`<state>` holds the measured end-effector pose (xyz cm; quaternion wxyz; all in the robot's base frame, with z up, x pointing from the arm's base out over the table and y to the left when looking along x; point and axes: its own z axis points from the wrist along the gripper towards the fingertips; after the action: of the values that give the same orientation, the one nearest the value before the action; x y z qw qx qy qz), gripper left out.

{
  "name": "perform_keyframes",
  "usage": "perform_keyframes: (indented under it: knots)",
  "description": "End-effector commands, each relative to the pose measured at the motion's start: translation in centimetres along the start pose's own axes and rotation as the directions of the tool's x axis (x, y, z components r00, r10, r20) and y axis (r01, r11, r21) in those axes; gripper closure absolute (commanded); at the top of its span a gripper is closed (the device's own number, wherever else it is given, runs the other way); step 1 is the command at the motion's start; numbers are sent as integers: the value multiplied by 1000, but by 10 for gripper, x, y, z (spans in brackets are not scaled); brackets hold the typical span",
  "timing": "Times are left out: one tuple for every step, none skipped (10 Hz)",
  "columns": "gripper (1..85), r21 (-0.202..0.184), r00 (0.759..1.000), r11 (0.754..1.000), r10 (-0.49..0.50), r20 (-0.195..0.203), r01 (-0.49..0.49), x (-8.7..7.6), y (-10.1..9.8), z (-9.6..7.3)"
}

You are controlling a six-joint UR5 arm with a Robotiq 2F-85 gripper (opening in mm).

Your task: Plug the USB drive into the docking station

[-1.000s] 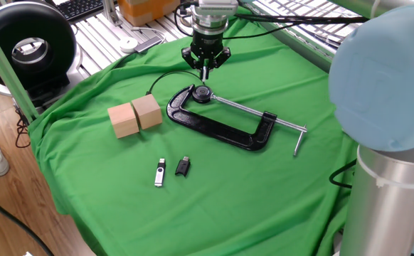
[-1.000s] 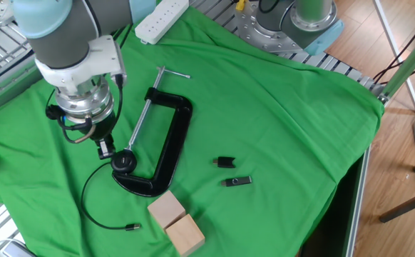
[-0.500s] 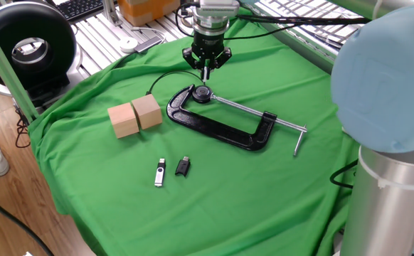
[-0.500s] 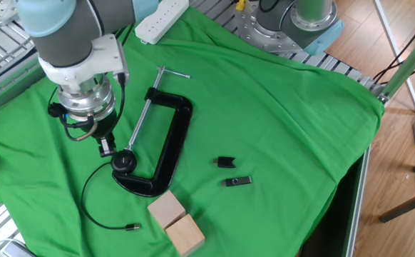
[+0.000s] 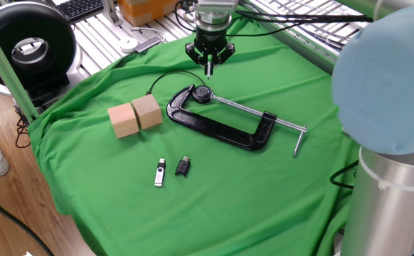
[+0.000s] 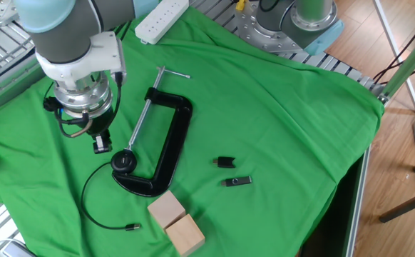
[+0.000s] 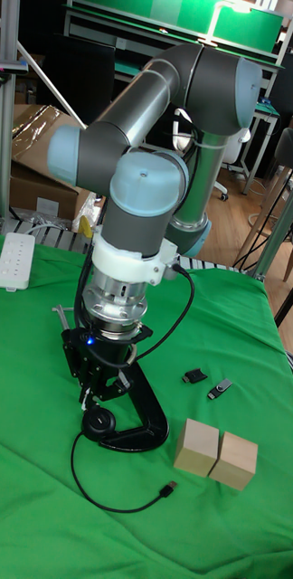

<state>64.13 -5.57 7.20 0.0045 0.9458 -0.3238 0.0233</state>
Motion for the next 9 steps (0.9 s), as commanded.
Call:
perform_keyframes:
  knots:
    - [840, -27, 1000, 999, -27, -8, 27, 9, 0, -10]
    - [840, -24, 1000, 1000, 6, -9, -6, 12, -3, -16]
    - [840, -15, 1000, 1000, 20, -6, -20, 15, -10, -24]
    - [840, -1, 999, 999, 53, -1, -53, 14, -15, -26]
    - [840, 15, 983, 983, 185, 0, -185, 15, -19, -26]
    - [840, 8, 952, 952, 306, -28, -306, 22, -18, -27]
    - [840, -30, 918, 919, 392, -49, -394, 23, -7, -28]
    - [840, -4, 881, 882, 472, -29, -472, 24, -9, -32]
    - [840, 62, 823, 820, 568, 33, -569, 24, -21, -35]
